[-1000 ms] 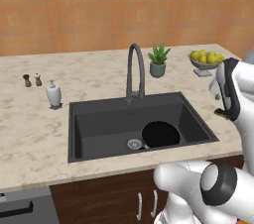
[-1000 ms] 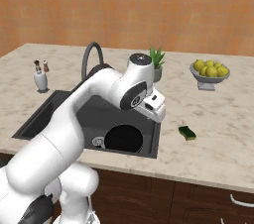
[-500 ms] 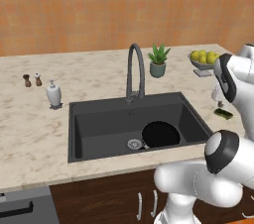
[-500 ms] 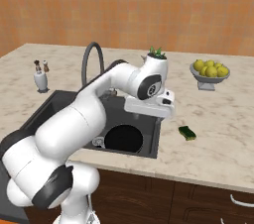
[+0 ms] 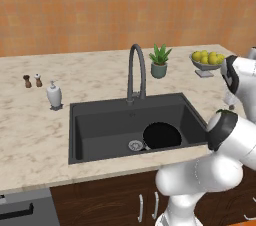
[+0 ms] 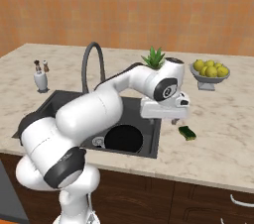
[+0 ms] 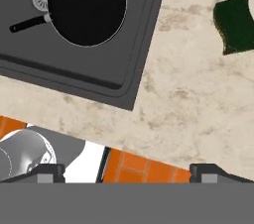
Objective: Pick the pan and sponge and place them into the sink. Then turn on the water.
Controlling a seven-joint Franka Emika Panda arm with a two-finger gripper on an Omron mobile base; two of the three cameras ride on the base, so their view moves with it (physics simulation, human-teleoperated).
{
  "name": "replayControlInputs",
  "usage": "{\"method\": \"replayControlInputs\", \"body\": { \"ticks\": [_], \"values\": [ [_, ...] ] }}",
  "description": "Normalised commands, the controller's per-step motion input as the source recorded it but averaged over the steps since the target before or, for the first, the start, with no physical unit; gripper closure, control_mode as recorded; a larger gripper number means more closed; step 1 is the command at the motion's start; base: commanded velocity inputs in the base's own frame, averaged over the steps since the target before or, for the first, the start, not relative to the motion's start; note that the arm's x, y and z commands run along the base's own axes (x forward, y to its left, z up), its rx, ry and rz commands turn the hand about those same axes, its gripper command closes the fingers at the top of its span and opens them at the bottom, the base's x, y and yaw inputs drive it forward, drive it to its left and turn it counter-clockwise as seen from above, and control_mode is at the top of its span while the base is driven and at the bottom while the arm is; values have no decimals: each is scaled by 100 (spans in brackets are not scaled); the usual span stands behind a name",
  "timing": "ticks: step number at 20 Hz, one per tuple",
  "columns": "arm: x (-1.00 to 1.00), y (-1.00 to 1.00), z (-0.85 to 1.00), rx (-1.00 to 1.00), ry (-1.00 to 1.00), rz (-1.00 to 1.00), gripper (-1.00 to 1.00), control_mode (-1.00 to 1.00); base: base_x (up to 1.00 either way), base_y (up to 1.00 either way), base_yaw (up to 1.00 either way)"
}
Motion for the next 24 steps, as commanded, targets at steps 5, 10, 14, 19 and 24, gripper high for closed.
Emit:
{"method": "replayControlInputs", "body": {
  "ticks": [5, 10, 14, 19, 24],
  "values": [
    [37, -33, -30, 0, 0, 9, -100, -100, 0, 0, 0],
    [31, -33, -26, 0, 0, 7, -100, -100, 0, 0, 0],
    [34, -22, -31, 0, 0, 7, -100, -100, 0, 0, 0],
    [38, -21, -36, 0, 0, 6, -100, -100, 0, 0, 0],
    [31, -26, -26, 0, 0, 6, -100, -100, 0, 0, 0]
  ]
}}
